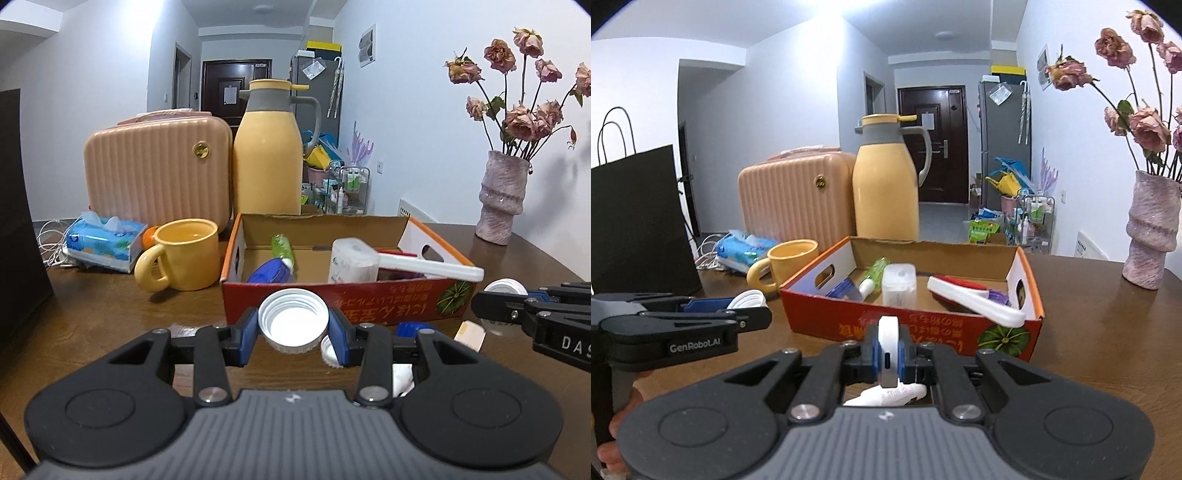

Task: Organize rigid objects
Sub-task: 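Carry the large white cap with the left gripper while the right gripper carries the small cap to the box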

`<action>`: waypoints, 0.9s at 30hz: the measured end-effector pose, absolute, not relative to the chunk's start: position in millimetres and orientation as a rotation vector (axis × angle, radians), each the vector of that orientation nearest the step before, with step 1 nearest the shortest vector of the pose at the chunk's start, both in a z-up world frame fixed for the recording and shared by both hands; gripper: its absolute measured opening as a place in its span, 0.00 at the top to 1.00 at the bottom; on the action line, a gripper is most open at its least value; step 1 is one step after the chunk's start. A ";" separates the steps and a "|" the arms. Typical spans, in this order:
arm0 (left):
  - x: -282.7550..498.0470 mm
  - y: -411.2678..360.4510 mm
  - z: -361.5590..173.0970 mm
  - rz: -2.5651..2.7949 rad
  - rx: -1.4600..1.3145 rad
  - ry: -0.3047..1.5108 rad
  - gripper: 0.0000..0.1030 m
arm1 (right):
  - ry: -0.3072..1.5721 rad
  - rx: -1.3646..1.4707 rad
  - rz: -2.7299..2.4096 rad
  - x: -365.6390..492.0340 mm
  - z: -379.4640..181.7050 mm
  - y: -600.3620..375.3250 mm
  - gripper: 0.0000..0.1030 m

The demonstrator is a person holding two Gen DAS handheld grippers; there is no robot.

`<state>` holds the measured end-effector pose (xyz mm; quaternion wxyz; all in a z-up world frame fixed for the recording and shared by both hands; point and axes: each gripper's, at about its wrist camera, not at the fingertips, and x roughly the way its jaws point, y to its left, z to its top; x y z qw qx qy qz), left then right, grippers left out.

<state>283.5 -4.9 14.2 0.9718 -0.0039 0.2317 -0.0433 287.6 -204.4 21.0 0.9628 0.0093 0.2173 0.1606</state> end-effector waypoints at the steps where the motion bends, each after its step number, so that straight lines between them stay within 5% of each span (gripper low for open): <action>1: 284.3 -6.9 15.6 -0.088 -0.008 0.465 0.60 | 0.436 0.021 0.322 288.5 21.4 -205.4 0.91; 27: 354.1 -29.1 43.7 -0.027 -0.104 0.397 0.60 | 0.322 0.084 0.261 365.4 23.7 -212.3 0.91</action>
